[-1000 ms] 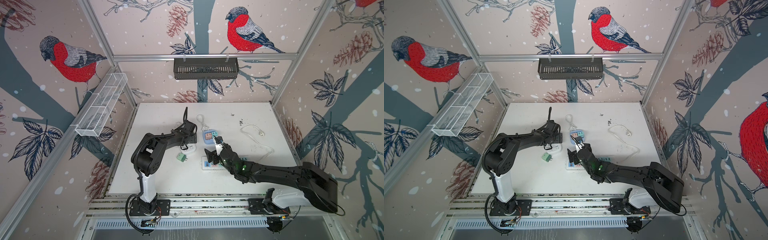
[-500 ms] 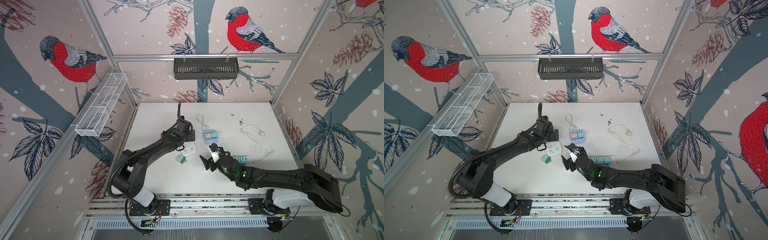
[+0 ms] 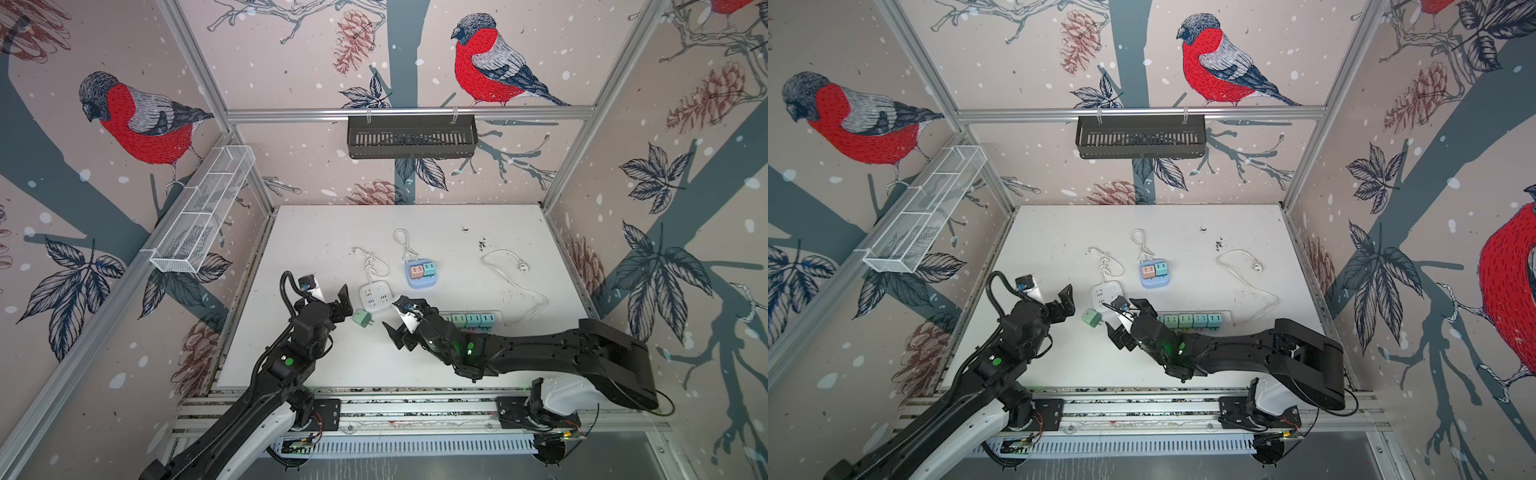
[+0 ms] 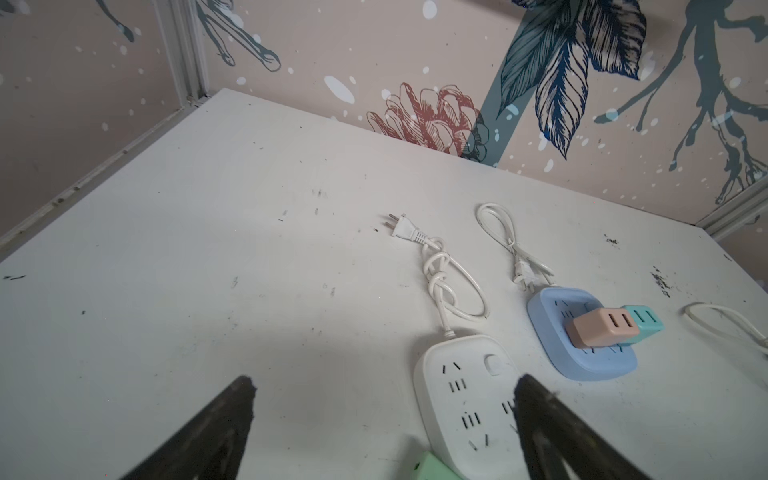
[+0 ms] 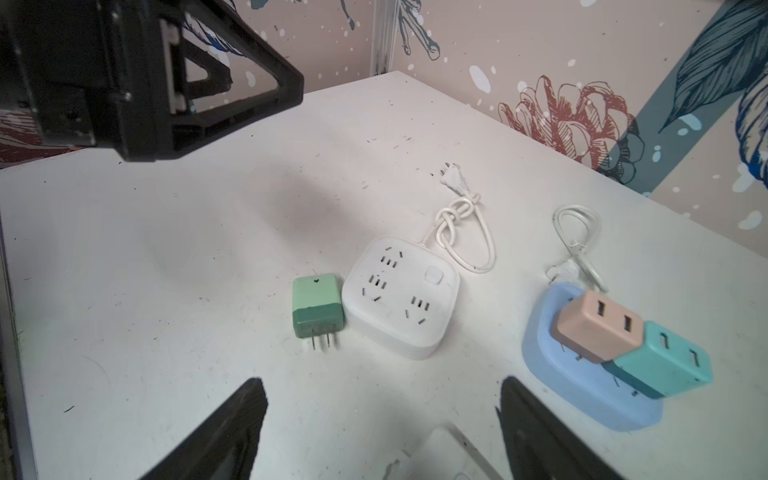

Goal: Insert the plug
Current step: 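Lower the right gripper onto the green adapter while the left arm draws back, then close the right gripper on the green adapter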

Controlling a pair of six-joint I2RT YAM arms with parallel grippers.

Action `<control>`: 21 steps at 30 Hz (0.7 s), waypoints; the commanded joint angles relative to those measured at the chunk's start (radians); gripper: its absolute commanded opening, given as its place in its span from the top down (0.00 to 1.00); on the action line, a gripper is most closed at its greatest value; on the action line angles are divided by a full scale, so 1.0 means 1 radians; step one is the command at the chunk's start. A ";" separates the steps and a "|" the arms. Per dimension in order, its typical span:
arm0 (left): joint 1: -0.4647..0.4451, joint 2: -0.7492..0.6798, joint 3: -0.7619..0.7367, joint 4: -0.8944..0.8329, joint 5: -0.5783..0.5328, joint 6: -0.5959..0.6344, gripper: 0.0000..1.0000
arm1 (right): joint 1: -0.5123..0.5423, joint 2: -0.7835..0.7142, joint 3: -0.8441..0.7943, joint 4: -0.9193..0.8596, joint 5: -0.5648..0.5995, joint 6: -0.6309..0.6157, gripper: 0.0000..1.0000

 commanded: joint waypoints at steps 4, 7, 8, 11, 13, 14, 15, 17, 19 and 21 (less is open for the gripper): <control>0.003 -0.321 -0.174 -0.032 -0.118 -0.104 0.03 | 0.008 0.123 0.117 -0.074 -0.082 -0.014 0.13; 0.003 -0.446 -0.203 -0.082 -0.120 -0.125 0.03 | -0.003 0.196 0.207 -0.142 -0.121 -0.020 0.13; 0.003 -0.475 -0.204 -0.104 -0.140 -0.137 0.03 | -0.009 0.219 0.233 -0.161 -0.131 -0.018 0.14; 0.003 -0.503 -0.209 -0.126 -0.185 -0.159 0.03 | -0.044 0.300 0.315 -0.213 -0.205 -0.009 0.18; 0.003 -0.475 -0.211 -0.105 -0.177 -0.153 0.03 | -0.070 0.358 0.374 -0.251 -0.261 0.000 0.21; 0.002 -0.461 -0.211 -0.096 -0.168 -0.150 0.03 | -0.083 0.392 0.412 -0.280 -0.290 0.005 0.22; 0.002 -0.447 -0.209 -0.091 -0.156 -0.147 0.03 | -0.091 0.425 0.450 -0.311 -0.312 0.010 0.24; 0.002 -0.426 -0.205 -0.085 -0.144 -0.141 0.03 | -0.097 0.484 0.513 -0.356 -0.344 0.007 0.26; 0.002 -0.414 -0.199 -0.088 -0.143 -0.145 0.03 | -0.094 0.537 0.572 -0.399 -0.359 0.004 0.29; 0.003 -0.412 -0.197 -0.090 -0.149 -0.146 0.03 | -0.091 0.576 0.606 -0.423 -0.358 0.007 0.32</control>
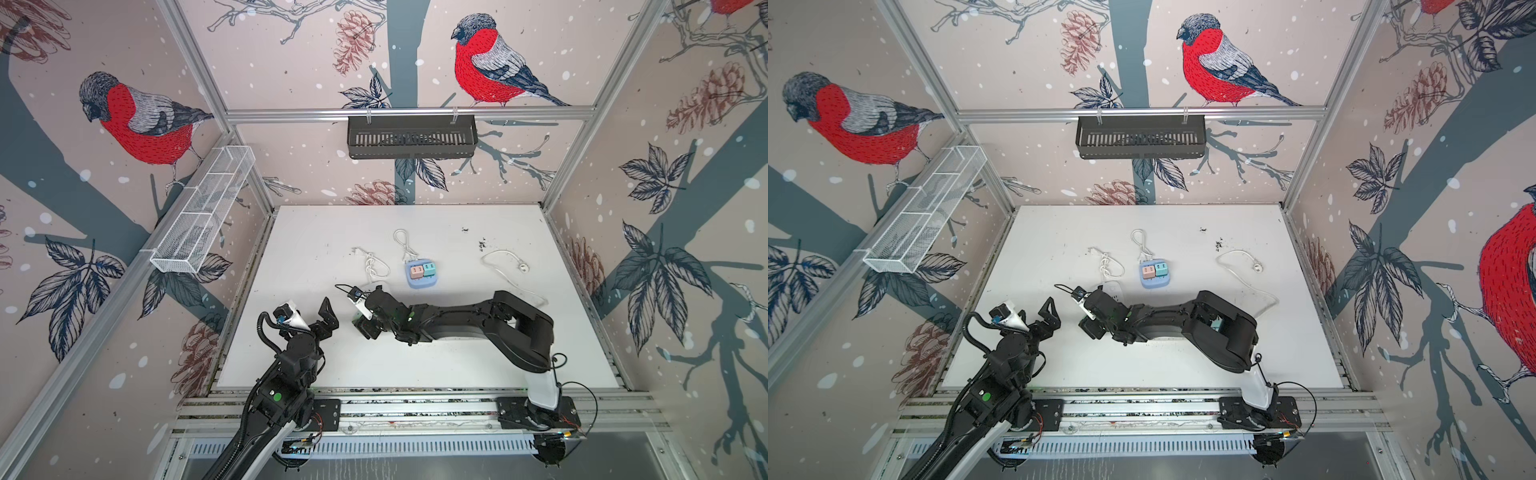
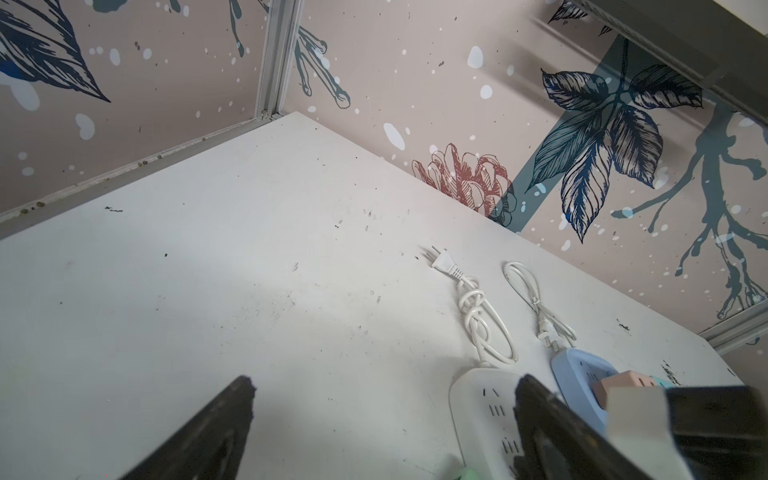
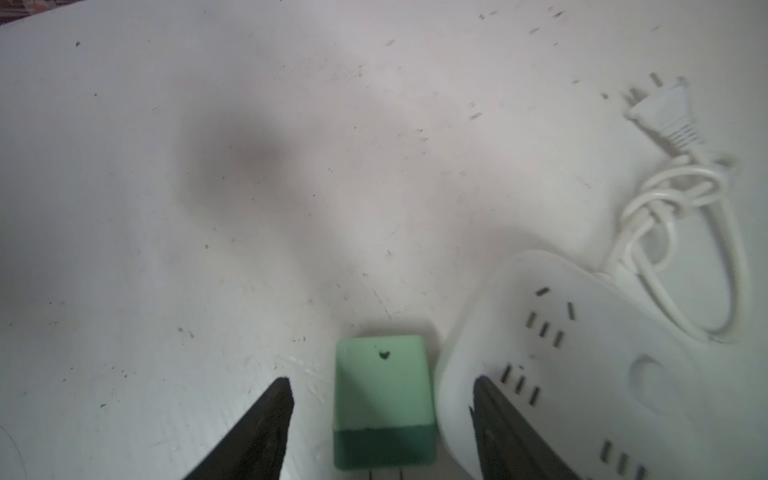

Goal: Insert the plug

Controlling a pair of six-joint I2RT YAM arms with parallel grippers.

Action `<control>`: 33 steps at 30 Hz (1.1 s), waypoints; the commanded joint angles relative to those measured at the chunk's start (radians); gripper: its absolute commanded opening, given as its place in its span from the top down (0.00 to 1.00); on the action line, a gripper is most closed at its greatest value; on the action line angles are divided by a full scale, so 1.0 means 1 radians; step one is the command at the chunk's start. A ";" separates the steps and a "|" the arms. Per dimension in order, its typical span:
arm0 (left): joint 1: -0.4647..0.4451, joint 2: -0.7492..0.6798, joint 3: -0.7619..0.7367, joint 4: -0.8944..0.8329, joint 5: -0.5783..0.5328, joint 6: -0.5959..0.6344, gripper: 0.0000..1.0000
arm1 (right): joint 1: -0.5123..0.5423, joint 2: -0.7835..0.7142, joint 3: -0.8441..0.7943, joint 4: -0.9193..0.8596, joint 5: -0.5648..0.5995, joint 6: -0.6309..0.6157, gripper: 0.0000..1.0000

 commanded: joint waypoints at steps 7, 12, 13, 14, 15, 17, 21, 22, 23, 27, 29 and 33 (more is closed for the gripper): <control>0.002 -0.055 0.001 -0.007 -0.021 -0.017 0.03 | 0.012 0.060 0.037 -0.088 -0.046 0.024 0.37; 0.001 -0.093 -0.007 -0.022 -0.023 -0.015 0.03 | 0.022 0.063 0.029 -0.090 -0.036 0.034 0.40; 0.001 -0.096 -0.007 -0.024 -0.023 -0.016 0.03 | 0.023 0.062 0.030 -0.089 -0.037 0.034 0.41; 0.002 -0.098 -0.006 -0.025 -0.024 -0.016 0.03 | 0.025 0.064 0.029 -0.088 -0.035 0.035 0.41; 0.002 -0.099 -0.007 -0.024 -0.024 -0.016 0.03 | 0.026 0.066 0.029 -0.087 -0.033 0.035 0.41; 0.002 -0.098 -0.005 -0.024 -0.022 -0.016 0.03 | 0.029 0.073 0.031 -0.085 -0.027 0.034 0.41; 0.002 -0.095 -0.006 -0.022 -0.020 -0.015 0.03 | 0.027 0.097 0.047 -0.092 -0.012 0.037 0.45; 0.001 -0.093 -0.006 -0.022 -0.020 -0.016 0.03 | 0.026 0.100 0.049 -0.093 -0.011 0.036 0.48; 0.001 -0.093 -0.006 -0.023 -0.019 -0.016 0.03 | 0.027 0.103 0.049 -0.092 -0.012 0.037 0.51; 0.001 -0.095 -0.005 -0.022 -0.020 -0.015 0.03 | 0.028 0.091 0.039 -0.087 -0.013 0.037 0.61; 0.002 -0.093 -0.007 -0.021 -0.018 -0.014 0.03 | 0.028 0.065 0.021 -0.078 -0.016 0.037 0.65; 0.002 -0.094 -0.005 -0.016 0.001 -0.003 0.03 | 0.028 -0.044 -0.052 -0.037 -0.015 0.032 0.70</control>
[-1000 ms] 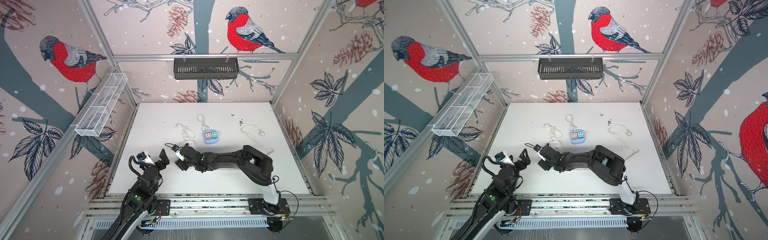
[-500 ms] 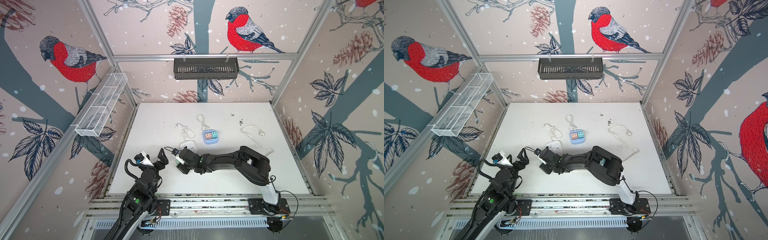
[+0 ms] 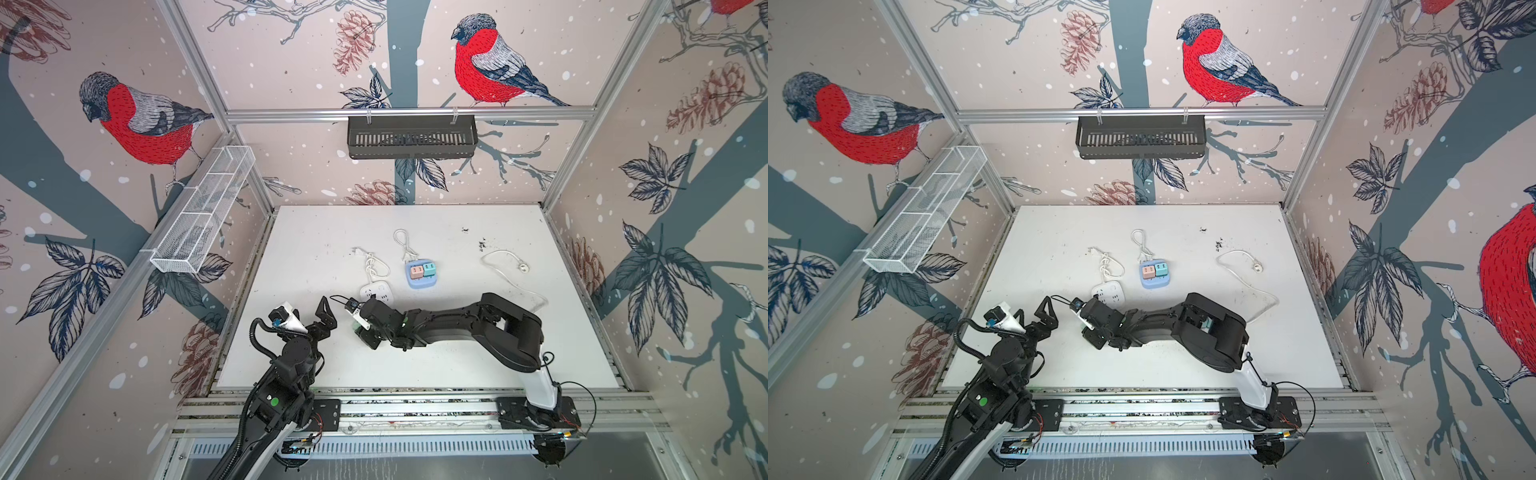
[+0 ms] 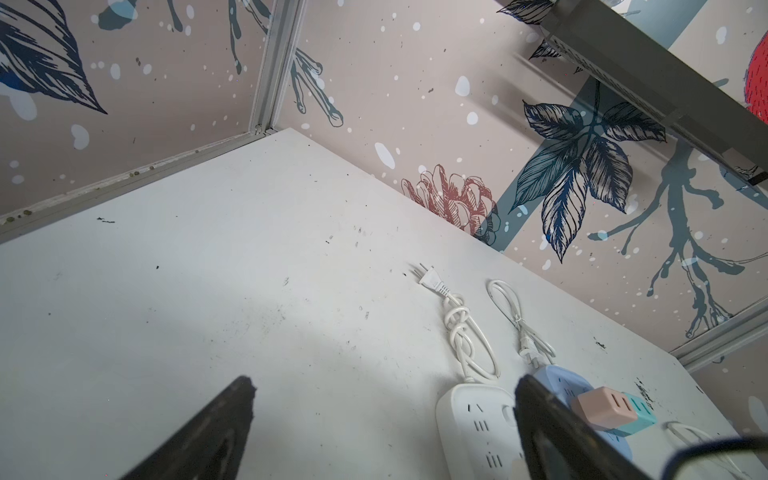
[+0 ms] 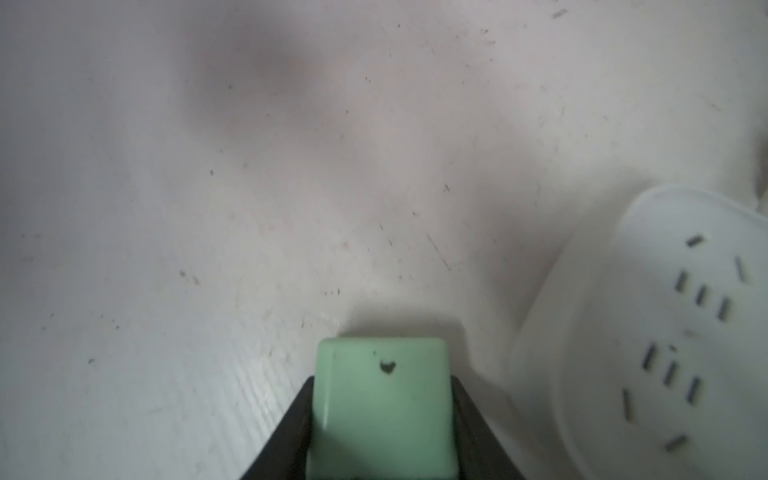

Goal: Insert the plug

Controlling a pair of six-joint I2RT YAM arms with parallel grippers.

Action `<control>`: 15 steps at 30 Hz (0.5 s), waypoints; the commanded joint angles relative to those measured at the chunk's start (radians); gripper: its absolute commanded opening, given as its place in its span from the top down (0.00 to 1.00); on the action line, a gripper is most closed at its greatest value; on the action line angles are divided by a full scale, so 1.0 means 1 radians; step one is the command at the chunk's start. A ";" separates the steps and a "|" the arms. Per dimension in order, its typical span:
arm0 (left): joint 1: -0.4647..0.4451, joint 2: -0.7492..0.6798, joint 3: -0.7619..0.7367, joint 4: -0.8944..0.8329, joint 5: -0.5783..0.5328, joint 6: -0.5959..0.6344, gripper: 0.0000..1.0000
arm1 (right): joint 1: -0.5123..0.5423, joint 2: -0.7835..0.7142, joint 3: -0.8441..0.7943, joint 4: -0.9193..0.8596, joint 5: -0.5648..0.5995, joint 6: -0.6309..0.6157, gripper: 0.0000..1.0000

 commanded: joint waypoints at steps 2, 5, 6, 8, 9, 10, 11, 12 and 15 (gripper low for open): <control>0.001 0.001 0.001 0.001 0.006 0.002 0.03 | 0.001 -0.122 -0.074 0.041 0.025 -0.001 0.72; 0.001 0.001 0.001 0.005 0.017 0.010 0.03 | -0.001 -0.231 -0.147 0.074 0.066 -0.012 0.73; 0.001 0.002 0.001 0.005 0.022 0.012 0.03 | -0.002 -0.269 -0.175 0.086 0.080 -0.016 0.74; 0.001 0.000 -0.001 0.014 0.038 0.022 0.03 | -0.004 -0.340 -0.229 0.109 0.105 -0.023 0.75; 0.001 0.001 -0.001 0.021 0.056 0.031 0.03 | -0.007 -0.378 -0.259 0.122 0.114 -0.027 0.76; 0.001 -0.001 -0.003 0.028 0.074 0.040 0.03 | -0.010 -0.415 -0.287 0.136 0.120 -0.030 0.77; 0.002 -0.002 -0.006 0.038 0.090 0.052 0.03 | -0.014 -0.455 -0.320 0.156 0.125 -0.032 0.78; 0.002 -0.002 -0.007 0.045 0.100 0.059 0.03 | -0.021 -0.501 -0.355 0.176 0.131 -0.034 0.79; 0.001 -0.003 -0.014 0.066 0.127 0.081 0.03 | -0.032 -0.618 -0.459 0.241 0.166 -0.044 0.79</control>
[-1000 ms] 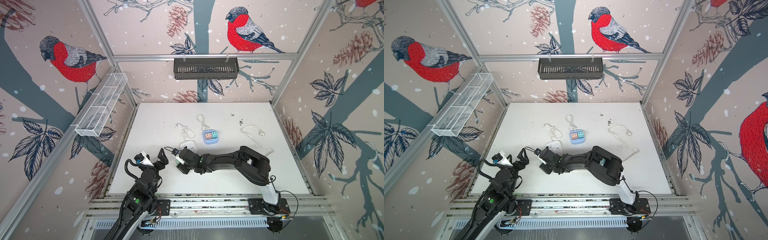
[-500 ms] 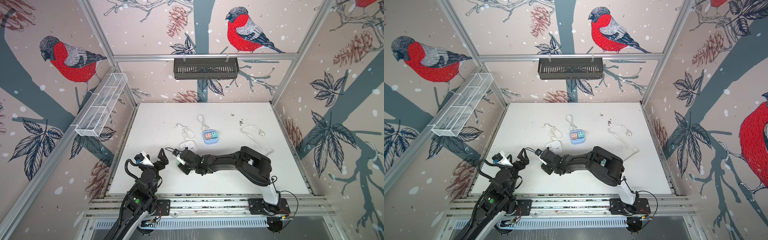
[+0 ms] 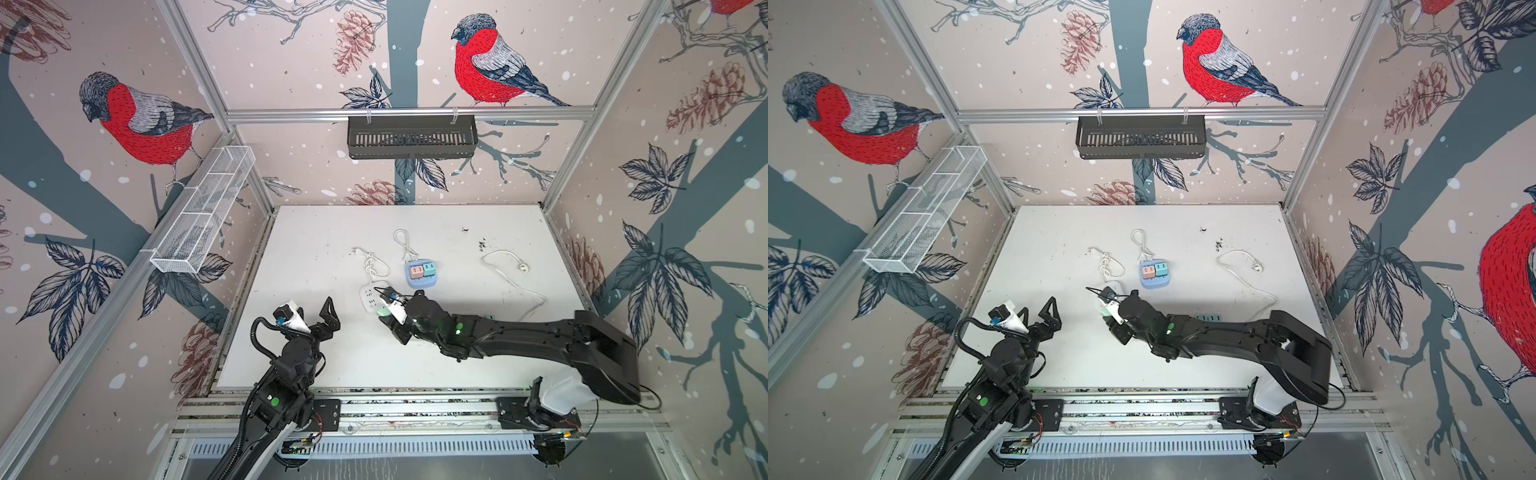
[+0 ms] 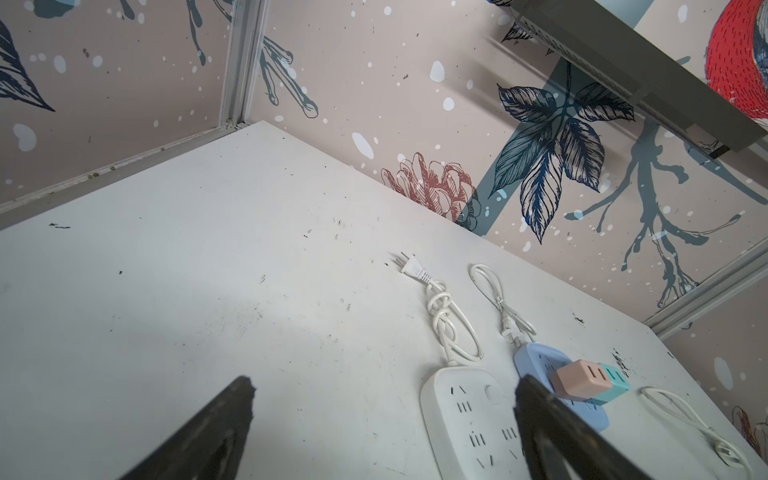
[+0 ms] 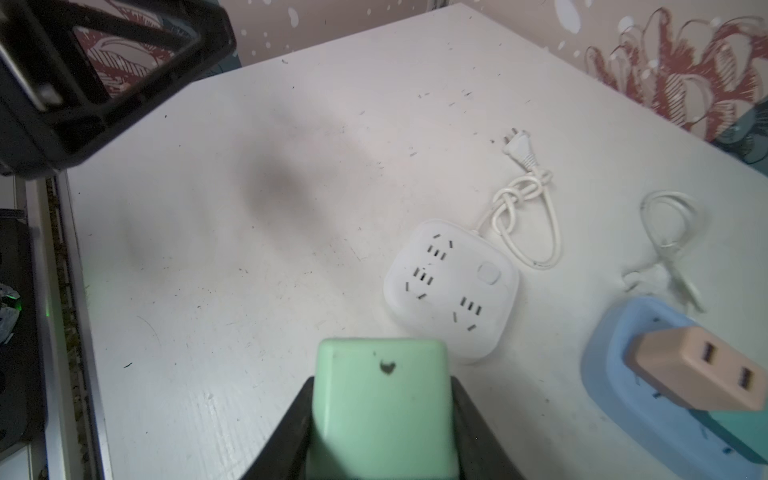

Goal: Insert the plug

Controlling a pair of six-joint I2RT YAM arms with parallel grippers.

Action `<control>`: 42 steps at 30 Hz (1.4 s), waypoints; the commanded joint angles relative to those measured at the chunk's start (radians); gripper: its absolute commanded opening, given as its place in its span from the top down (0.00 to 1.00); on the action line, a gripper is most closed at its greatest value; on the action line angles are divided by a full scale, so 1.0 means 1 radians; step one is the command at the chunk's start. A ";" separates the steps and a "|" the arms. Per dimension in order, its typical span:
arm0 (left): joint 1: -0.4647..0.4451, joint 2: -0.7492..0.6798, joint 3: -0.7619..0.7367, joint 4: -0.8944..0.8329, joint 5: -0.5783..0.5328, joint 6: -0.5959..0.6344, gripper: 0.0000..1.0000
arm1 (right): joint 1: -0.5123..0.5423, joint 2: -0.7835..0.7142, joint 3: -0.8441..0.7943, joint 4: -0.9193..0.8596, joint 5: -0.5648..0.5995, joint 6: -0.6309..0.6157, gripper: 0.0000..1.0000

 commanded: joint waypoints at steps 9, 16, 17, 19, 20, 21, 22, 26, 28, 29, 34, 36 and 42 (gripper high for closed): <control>0.002 0.060 0.073 0.098 0.345 0.025 0.06 | -0.013 -0.291 -0.281 0.323 0.162 -0.088 0.83; 0.000 0.323 0.217 0.143 0.617 -0.022 0.09 | -0.014 -0.370 -0.364 0.472 0.184 -0.131 0.88; -0.001 0.355 0.239 0.145 0.659 -0.028 0.11 | -0.014 -0.378 -0.370 0.489 0.194 -0.138 0.90; -0.001 0.396 0.264 0.166 0.733 -0.039 0.12 | -0.015 -0.391 -0.382 0.519 0.200 -0.161 0.92; -0.002 0.408 0.269 0.187 0.768 -0.044 0.13 | -0.015 -0.398 -0.385 0.530 0.196 -0.177 0.95; -0.005 0.415 0.270 0.207 0.800 -0.050 0.14 | -0.016 -0.404 -0.387 0.535 0.196 -0.194 0.95; -0.006 0.417 0.270 0.223 0.819 -0.055 0.15 | -0.016 -0.409 -0.389 0.547 0.206 -0.205 0.95; -0.022 0.425 0.275 0.243 0.846 -0.065 0.17 | -0.006 -0.420 -0.426 0.645 0.227 -0.296 0.95; -0.039 0.424 0.277 0.244 0.843 -0.064 0.18 | 0.007 -0.416 -0.454 0.708 0.227 -0.366 0.95; -0.054 0.422 0.277 0.246 0.837 -0.061 0.18 | 0.007 -0.412 -0.463 0.727 0.225 -0.393 0.95; -0.136 0.442 0.286 0.256 0.790 -0.038 0.20 | 0.011 -0.380 -0.434 0.678 0.213 -0.474 0.95; -0.172 0.465 0.293 0.259 0.768 -0.024 0.20 | 0.015 -0.371 -0.432 0.668 0.178 -0.508 0.93; -0.243 0.540 0.325 0.268 0.718 -0.002 0.22 | 0.022 -0.368 -0.446 0.704 0.105 -0.545 0.93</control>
